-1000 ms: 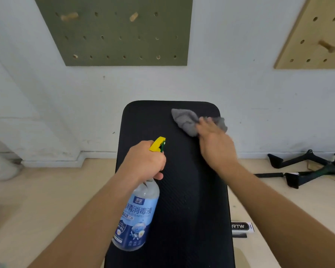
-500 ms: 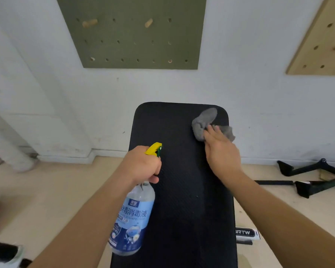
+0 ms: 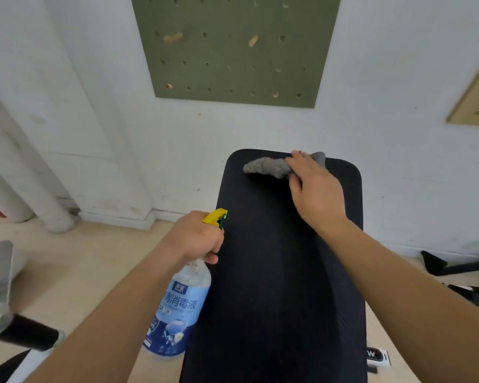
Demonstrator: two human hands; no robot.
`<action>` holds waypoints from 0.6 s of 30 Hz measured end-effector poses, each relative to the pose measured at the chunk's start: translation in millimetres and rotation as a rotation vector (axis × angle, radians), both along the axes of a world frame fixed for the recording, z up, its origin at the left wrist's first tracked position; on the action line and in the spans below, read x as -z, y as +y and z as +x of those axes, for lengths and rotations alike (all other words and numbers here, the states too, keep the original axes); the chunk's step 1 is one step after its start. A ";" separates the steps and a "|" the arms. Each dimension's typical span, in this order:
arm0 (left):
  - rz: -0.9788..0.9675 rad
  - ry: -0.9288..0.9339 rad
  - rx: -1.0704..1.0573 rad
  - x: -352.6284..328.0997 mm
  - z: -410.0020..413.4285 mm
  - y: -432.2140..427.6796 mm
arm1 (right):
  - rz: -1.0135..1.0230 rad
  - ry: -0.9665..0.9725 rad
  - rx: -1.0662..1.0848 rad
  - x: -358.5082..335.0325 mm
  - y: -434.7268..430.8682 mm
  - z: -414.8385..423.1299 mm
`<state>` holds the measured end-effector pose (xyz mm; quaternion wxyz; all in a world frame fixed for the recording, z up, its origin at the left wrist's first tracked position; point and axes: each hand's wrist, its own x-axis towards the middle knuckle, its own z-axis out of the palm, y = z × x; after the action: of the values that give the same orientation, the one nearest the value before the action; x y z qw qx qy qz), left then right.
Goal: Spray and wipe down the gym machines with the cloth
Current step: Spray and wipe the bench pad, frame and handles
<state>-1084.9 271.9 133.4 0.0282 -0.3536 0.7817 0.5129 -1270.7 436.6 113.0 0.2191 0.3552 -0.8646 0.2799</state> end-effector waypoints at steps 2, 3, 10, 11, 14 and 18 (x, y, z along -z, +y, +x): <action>0.013 -0.024 0.015 2.7 2.3 -4.1 | -0.015 -0.007 0.041 -19.9 -13.7 -7.7; 0.023 -0.035 0.016 3.8 4.6 -5.7 | -0.006 -0.010 0.051 -25.7 -21.1 -11.3; -0.018 -0.040 0.026 8.6 18.7 -15.5 | 0.314 0.049 -0.081 16.8 -59.8 10.6; -0.013 -0.024 0.024 8.9 19.5 -18.2 | 0.319 0.065 -0.134 32.2 -57.2 27.1; -0.009 0.026 -0.010 8.3 20.5 -26.9 | 0.410 0.150 -0.498 79.5 -35.1 84.6; -0.021 0.032 -0.023 2.7 21.6 -33.6 | 0.514 0.161 -0.505 68.1 -29.2 63.0</action>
<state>-1063.4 238.3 130.6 0.0061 -0.3546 0.7833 0.5106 -1207.7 407.4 44.9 0.1140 0.6217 -0.7717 0.0702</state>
